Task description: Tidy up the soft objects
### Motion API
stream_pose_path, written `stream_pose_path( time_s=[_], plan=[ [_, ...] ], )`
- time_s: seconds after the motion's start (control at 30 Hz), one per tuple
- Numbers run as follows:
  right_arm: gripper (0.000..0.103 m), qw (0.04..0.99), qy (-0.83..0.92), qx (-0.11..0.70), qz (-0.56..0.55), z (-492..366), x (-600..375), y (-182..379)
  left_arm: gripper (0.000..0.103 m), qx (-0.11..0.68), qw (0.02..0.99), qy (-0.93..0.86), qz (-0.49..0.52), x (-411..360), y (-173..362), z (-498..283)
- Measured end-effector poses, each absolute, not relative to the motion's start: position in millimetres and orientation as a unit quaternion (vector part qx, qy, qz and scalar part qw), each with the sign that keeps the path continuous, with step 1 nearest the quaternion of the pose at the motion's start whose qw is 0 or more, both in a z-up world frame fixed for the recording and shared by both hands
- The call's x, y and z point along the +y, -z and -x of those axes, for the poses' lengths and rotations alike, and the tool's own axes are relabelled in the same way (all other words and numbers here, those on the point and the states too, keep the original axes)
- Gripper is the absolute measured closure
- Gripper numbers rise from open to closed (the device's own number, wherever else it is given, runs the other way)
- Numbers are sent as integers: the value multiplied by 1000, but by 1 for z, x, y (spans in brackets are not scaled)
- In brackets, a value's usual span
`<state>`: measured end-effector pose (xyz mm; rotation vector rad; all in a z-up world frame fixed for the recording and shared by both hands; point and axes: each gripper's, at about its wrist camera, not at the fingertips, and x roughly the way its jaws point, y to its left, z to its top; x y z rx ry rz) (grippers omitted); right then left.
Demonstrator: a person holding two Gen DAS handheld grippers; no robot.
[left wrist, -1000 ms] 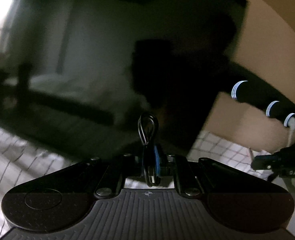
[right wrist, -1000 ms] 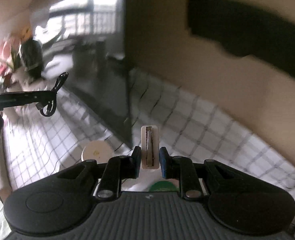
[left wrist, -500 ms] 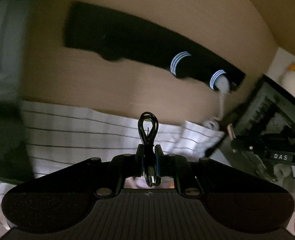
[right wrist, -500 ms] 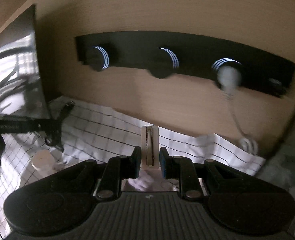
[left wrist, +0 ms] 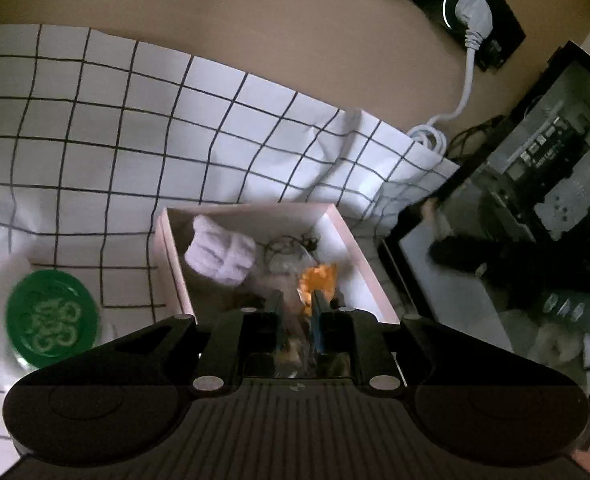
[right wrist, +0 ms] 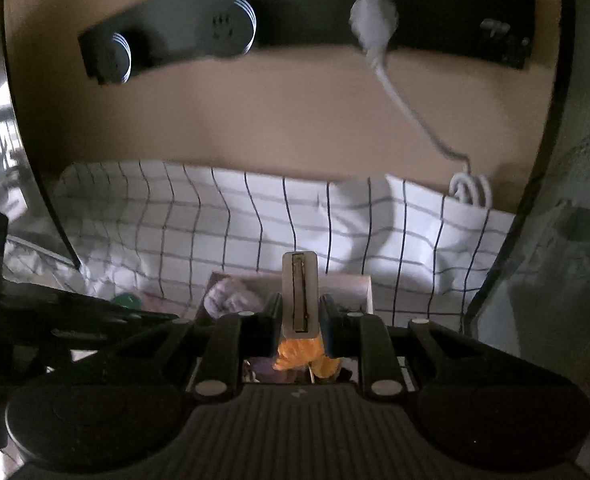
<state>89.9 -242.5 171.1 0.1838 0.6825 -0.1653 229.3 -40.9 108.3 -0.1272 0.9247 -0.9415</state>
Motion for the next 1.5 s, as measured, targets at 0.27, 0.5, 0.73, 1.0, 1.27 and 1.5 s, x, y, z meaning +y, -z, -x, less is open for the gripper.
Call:
stream_pose_path(
  time_s=[0.27,0.5,0.73,1.0,1.27,1.5],
  plan=[
    [83,916,94,388,-45,-99,-230,-107,86,417,837,354,14,-17,-106,-206],
    [63,902,100,405,-113,-109,-233,-100,86,404,860,311,-1,31,-121,-193],
    [62,924,36,365,-106,-132,-162,-145,86,390,880,272,11,104,-127,-190],
    [53,901,-73,403,-146,-193,-79,-195,86,344,919,177,69,245,-119,-200],
    [53,875,-90,472,-58,-272,-18,-184,87,348,925,124,89,331,-117,-203],
    [54,842,-107,523,80,-299,17,-114,87,374,902,179,118,302,-88,-182]
  ],
)
